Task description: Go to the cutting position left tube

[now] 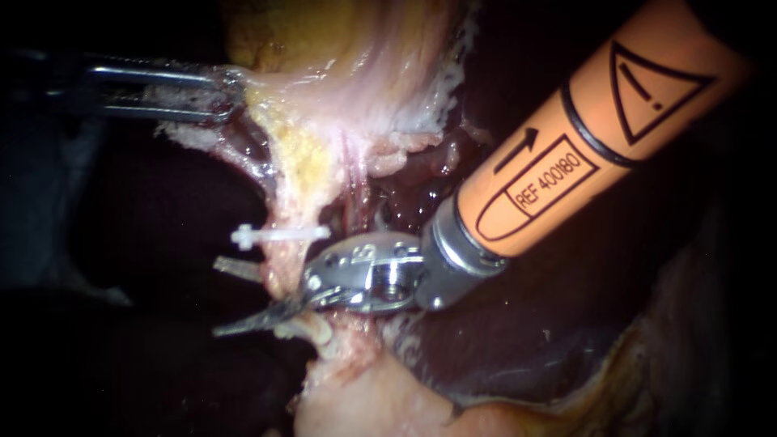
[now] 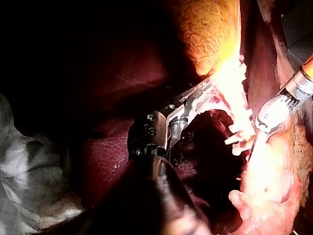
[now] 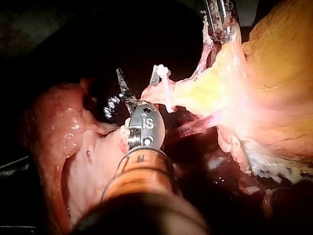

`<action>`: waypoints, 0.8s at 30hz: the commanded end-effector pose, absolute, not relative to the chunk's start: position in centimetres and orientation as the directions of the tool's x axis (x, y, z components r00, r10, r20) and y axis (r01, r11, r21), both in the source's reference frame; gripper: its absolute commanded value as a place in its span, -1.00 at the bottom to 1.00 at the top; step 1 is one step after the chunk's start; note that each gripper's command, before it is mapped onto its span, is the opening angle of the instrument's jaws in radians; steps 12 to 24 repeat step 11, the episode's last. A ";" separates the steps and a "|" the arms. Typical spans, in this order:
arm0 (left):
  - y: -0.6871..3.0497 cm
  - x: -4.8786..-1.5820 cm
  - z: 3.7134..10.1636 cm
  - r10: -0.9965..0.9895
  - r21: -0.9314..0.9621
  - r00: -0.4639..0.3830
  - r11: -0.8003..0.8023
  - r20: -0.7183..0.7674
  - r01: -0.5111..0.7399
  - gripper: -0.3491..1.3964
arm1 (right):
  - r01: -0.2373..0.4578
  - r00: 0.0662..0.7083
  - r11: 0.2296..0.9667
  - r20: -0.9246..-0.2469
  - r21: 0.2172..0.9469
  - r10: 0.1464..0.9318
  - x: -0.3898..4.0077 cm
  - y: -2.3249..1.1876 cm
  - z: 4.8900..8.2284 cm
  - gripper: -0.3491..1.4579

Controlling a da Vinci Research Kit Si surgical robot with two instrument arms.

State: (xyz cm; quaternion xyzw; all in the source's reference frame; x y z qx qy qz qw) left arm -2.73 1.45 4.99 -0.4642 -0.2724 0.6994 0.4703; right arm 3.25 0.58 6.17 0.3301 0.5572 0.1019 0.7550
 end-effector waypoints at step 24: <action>1.45 -2.73 5.00 0.911 -0.818 -0.127 -0.409 -0.393 -0.405 -1.00 | 0.215 0.359 0.762 -0.774 0.612 0.521 3.23 0.59 6.21 0.97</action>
